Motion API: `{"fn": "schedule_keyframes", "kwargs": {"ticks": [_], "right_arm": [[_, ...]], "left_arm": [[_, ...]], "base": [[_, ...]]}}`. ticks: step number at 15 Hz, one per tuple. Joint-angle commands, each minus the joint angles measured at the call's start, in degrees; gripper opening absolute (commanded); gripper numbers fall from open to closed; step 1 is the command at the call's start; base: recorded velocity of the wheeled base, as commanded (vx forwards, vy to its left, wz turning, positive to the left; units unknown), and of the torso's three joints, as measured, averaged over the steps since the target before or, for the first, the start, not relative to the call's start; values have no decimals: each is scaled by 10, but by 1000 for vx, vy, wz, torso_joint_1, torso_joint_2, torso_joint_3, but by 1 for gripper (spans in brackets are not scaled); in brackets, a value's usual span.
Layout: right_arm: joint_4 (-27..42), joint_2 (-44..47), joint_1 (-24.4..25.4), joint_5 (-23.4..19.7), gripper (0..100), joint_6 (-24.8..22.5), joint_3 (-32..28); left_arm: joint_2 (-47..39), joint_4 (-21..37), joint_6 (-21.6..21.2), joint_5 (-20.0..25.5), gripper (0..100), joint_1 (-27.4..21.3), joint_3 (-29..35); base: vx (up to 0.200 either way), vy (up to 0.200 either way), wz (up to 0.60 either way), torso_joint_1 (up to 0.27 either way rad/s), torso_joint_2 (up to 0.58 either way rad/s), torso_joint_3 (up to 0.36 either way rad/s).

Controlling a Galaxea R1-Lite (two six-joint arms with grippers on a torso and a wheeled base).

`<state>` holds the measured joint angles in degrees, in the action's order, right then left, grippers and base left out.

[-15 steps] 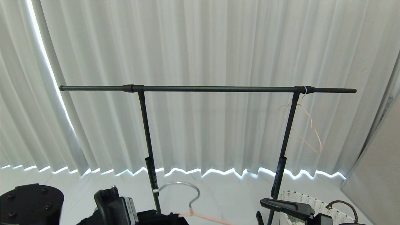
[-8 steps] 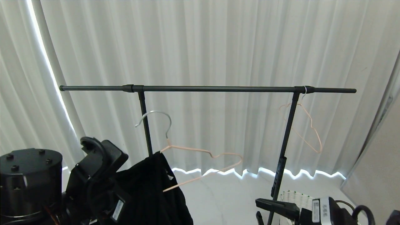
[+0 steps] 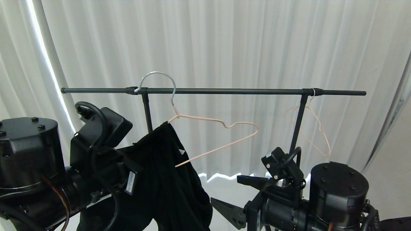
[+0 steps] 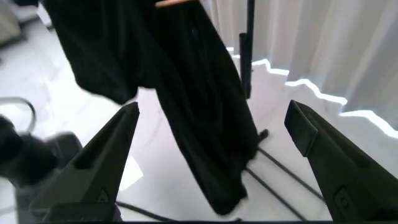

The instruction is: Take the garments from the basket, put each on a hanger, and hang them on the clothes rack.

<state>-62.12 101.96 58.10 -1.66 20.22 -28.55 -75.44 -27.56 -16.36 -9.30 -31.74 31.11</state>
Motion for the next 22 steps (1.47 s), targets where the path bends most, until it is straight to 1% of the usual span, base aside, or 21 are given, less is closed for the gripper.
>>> {"fn": "schedule_keyframes", "kwargs": {"ticks": [1,2,3,7,9,11,14,16,17,18,20,21,22], "right_arm": [[10,30,3,18,100,25,-32],[10,45,6,39,100,31,-38],[10,52,6,48,100,32,-39],[17,58,17,50,100,27,-32],[17,63,22,61,100,18,-25],[18,70,25,78,100,-3,-11],[30,71,23,110,100,-4,9],[47,70,18,136,100,-4,10],[54,70,11,160,100,-8,11],[60,70,-2,175,100,-16,15],[60,68,-37,197,100,-48,29],[60,67,-58,207,100,-63,36],[60,63,-91,220,100,-82,39]], "left_arm": [[-2,0,-1,0,0,-10,25],[-2,0,-1,0,0,-22,28],[-2,0,-1,-1,0,-33,29],[-2,0,-1,-1,0,-65,28],[-2,0,-2,-2,0,-67,27],[-1,0,-1,-2,0,-68,27],[6,0,-1,-2,0,-68,26],[8,0,0,-2,0,-68,20],[12,0,1,-2,0,-67,13],[16,0,1,-1,0,-67,7],[24,0,1,-2,0,-65,-11],[27,0,1,-2,0,-62,-20],[38,0,0,-2,0,-53,-33]], "base": [[0,0,0,0,0,0],[0,0,0,0,0,0],[0,0,0,0,0,0],[0,0,0,0,0,0],[0,0,0,0,0,0],[0,0,0,0,0,0],[0,0,0,0,0,0],[0,0,0,0,0,0],[0,0,0,0,0,0],[0,0,0,0,0,0],[0,0,0,0,0,0],[0,0,0,0,0,0],[0,0,0,0,0,0]]}}
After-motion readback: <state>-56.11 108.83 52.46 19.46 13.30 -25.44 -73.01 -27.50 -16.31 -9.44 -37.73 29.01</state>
